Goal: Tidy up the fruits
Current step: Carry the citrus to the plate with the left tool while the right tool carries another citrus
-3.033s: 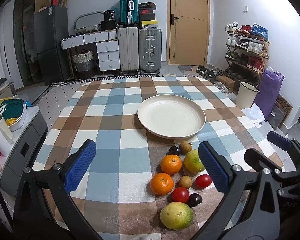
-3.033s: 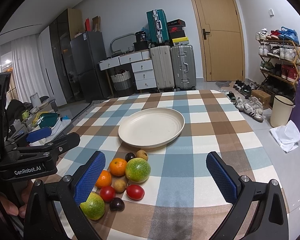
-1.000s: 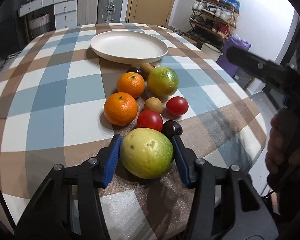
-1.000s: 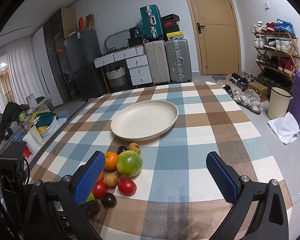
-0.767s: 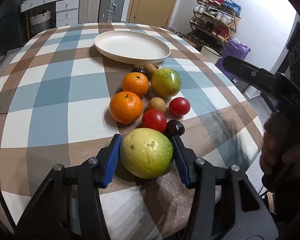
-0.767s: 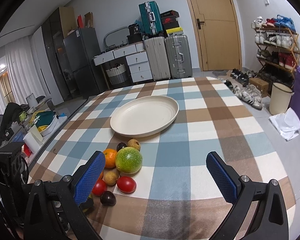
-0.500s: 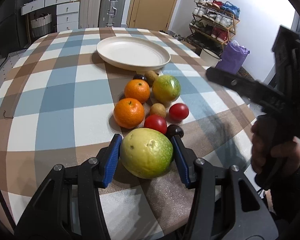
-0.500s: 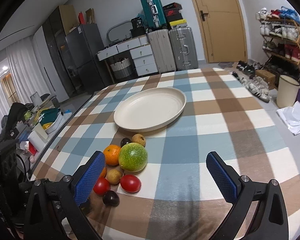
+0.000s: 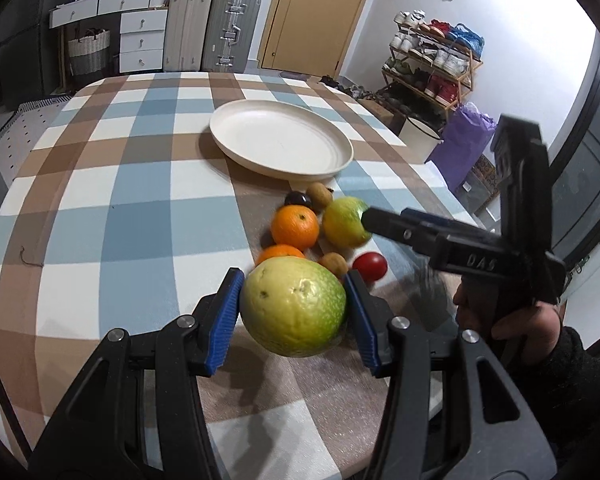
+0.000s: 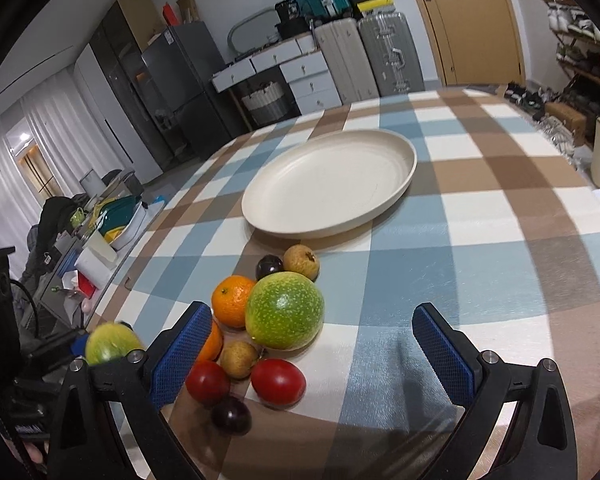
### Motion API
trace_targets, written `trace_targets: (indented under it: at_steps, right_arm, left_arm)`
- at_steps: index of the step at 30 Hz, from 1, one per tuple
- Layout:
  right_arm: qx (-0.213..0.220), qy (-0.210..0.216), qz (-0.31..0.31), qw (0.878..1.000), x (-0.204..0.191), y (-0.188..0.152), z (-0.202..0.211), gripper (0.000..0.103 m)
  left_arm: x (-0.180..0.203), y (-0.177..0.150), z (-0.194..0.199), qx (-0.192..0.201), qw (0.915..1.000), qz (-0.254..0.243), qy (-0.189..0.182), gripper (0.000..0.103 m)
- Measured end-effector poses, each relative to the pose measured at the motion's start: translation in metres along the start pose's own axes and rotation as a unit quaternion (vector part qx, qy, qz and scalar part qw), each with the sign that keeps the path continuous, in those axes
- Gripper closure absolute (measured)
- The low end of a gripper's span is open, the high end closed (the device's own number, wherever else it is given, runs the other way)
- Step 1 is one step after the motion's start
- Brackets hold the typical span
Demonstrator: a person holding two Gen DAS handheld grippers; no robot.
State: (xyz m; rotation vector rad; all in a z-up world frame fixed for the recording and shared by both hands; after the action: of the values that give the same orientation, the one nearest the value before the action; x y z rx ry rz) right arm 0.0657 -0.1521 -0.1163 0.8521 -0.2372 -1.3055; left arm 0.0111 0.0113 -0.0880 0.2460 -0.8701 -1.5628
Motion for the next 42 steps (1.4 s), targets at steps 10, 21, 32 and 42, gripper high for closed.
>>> trace_targets:
  at_steps: [10, 21, 32, 42]
  right_arm:
    - [-0.039, 0.011, 0.024, 0.999, -0.008, 0.002, -0.025, 0.022]
    - [-0.042, 0.062, 0.016, 0.997, -0.007, 0.004, -0.030, 0.052]
    - [-0.004, 0.077, 0.008, 0.997, 0.004, 0.040, -0.013, 0.052]
    - [0.008, 0.099, 0.011, 0.995, 0.008, 0.082, -0.024, 0.052]
  left_arm:
    - [-0.009, 0.020, -0.003, 0.002, 1.0000, 0.009, -0.002, 0.055]
    - [-0.014, 0.049, -0.015, 0.005, 0.9999, 0.011, 0.002, 0.055]
    - [-0.010, 0.101, -0.051, 0.000, 0.9999, 0.011, -0.007, 0.055]
    - [-0.002, 0.152, -0.082, -0.001, 0.9998, 0.010, -0.016, 0.055]
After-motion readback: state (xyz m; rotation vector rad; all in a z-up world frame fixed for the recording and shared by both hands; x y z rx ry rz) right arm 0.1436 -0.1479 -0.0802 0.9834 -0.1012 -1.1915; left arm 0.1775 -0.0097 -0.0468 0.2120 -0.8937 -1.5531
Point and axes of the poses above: each gripper's, at about its wrist camera, not at the fingertips, and z roughly against the way its jaws point, x to its right, y to its top, the point moved 4 cm from there along -z, roughly the way its jaws point, and after that the axes turned 4 degrees about z, right-handed, at the moved point
